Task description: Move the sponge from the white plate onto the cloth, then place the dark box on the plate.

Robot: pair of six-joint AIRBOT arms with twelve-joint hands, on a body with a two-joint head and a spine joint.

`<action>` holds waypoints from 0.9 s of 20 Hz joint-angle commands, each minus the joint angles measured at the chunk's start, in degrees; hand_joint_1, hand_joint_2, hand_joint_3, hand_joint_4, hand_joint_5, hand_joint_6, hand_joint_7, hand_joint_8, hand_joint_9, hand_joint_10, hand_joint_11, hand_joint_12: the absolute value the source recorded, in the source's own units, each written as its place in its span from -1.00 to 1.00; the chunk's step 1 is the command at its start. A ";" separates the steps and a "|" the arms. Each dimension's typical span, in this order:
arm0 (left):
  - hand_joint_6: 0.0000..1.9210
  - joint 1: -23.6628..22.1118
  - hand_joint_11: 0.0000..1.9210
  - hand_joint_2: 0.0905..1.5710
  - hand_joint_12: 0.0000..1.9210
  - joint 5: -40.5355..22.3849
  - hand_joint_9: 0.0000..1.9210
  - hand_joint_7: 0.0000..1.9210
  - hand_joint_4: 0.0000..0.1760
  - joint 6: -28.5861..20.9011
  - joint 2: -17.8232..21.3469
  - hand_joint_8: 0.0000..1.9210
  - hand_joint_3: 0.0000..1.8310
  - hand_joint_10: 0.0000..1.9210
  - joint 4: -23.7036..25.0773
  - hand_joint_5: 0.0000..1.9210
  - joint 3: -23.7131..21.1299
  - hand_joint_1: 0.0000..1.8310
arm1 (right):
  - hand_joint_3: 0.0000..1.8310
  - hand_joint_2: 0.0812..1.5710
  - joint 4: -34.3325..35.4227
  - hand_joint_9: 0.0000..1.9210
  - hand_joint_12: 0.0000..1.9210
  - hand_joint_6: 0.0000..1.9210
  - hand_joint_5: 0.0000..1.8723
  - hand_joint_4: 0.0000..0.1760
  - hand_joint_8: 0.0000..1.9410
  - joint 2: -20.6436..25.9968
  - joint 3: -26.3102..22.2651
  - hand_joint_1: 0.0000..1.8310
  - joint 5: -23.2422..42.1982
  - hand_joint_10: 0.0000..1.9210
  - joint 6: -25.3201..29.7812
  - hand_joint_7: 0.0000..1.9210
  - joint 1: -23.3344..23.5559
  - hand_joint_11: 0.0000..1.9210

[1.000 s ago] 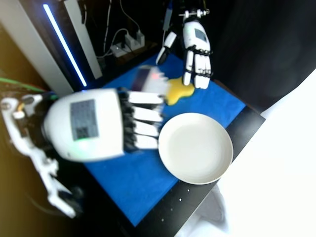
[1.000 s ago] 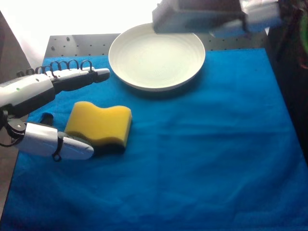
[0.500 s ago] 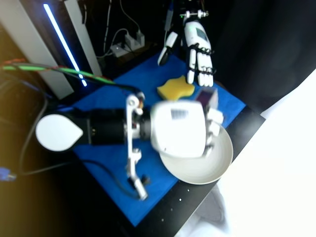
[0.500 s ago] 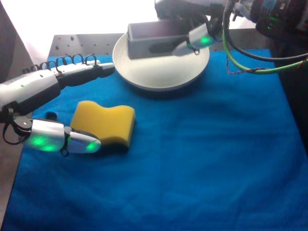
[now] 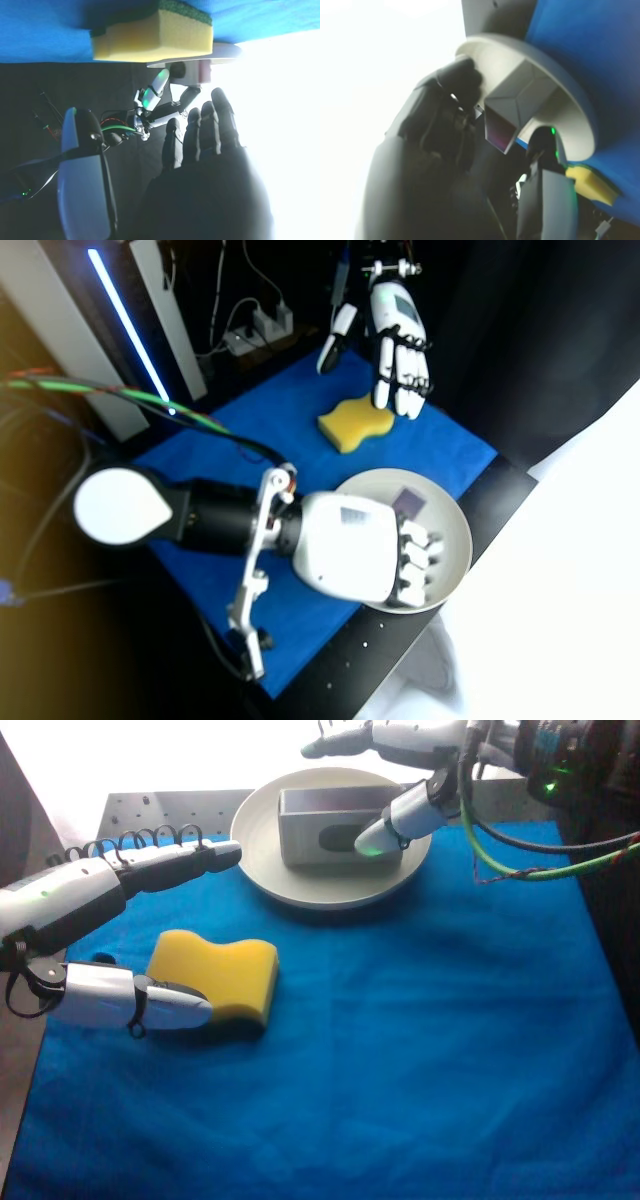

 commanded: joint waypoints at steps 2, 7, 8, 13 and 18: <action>-1.00 -0.31 -1.00 0.09 -0.53 -7.83 -0.89 -0.87 0.24 -0.26 -0.13 -1.00 -1.00 -1.00 -1.51 -0.82 -0.41 -0.08 | -1.00 0.04 5.85 -1.00 -1.00 -1.00 -1.00 1.00 -1.00 3.20 -1.16 -0.33 8.03 -1.00 0.20 -1.00 0.90 -1.00; -1.00 2.96 -1.00 0.08 -0.86 -16.00 -0.99 -0.97 0.28 -0.21 2.28 -1.00 -1.00 -1.00 -5.72 -0.87 -2.61 -0.05 | -1.00 0.02 24.28 -1.00 -1.00 -1.00 -1.00 1.00 -1.00 17.26 -11.83 -0.35 26.66 -1.00 -3.31 -1.00 -4.67 -1.00; -1.00 4.28 -1.00 0.07 -0.83 -18.56 -1.00 -0.97 0.03 -0.17 2.95 -1.00 -1.00 -1.00 -7.06 -0.89 -3.36 -0.07 | -1.00 0.01 27.90 -1.00 -1.00 -1.00 -1.00 1.00 -1.00 20.40 -15.16 -0.35 30.63 -1.00 -5.52 -1.00 -7.01 -1.00; -1.00 13.82 -1.00 0.00 -0.43 -34.99 -0.89 -0.89 0.22 1.51 5.54 -1.00 -1.00 -0.99 -15.68 -0.88 -8.19 -0.26 | -1.00 0.02 48.12 -1.00 -1.00 -1.00 -1.00 1.00 -1.00 30.30 -29.06 -0.09 55.11 -1.00 -11.73 -1.00 -26.51 -1.00; -1.00 22.11 -1.00 0.23 -0.08 -47.34 -0.88 -0.89 -0.11 1.73 5.21 -1.00 -0.98 -1.00 -21.38 -0.95 -12.86 -0.52 | -0.98 0.05 65.67 -1.00 -1.00 -1.00 -0.99 1.00 -1.00 29.46 -37.27 -0.36 76.29 -1.00 -11.73 -0.98 -45.69 -1.00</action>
